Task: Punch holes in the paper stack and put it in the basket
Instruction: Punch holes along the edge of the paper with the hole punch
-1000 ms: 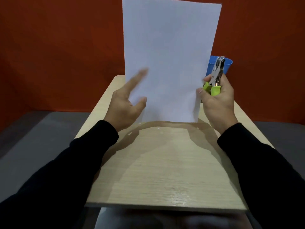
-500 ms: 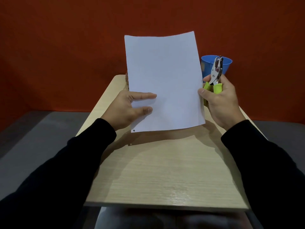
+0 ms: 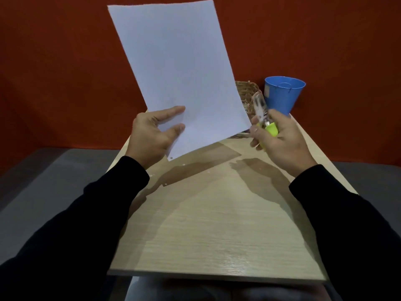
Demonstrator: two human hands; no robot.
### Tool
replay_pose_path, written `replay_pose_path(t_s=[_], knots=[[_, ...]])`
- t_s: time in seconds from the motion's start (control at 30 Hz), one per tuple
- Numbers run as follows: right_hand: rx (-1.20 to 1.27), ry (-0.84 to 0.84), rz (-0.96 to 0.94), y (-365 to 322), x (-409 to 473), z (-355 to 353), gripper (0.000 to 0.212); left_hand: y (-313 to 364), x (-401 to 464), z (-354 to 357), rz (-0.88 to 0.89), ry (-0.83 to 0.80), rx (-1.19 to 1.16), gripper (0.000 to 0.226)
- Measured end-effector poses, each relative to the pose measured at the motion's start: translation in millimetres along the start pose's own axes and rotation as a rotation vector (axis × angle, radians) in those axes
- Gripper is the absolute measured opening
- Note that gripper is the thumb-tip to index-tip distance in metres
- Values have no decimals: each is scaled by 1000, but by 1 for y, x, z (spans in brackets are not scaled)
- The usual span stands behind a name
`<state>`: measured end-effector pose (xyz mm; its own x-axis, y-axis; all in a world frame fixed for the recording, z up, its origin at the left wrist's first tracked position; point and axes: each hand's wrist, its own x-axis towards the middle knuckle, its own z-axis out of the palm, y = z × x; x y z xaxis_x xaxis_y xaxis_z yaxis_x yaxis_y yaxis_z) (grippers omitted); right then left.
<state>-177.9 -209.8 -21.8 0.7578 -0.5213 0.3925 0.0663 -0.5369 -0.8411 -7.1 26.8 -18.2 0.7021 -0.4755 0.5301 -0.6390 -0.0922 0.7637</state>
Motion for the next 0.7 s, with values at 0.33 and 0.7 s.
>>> replay_pose_path(t_s=[0.33, 0.7], knots=[[23, -464, 239, -11, -14, 23, 28, 2, 1, 1, -16, 118, -16, 40], [0, -444, 247, -16, -14, 24, 28, 7, 0, 6, -44, 137, -29, 41]])
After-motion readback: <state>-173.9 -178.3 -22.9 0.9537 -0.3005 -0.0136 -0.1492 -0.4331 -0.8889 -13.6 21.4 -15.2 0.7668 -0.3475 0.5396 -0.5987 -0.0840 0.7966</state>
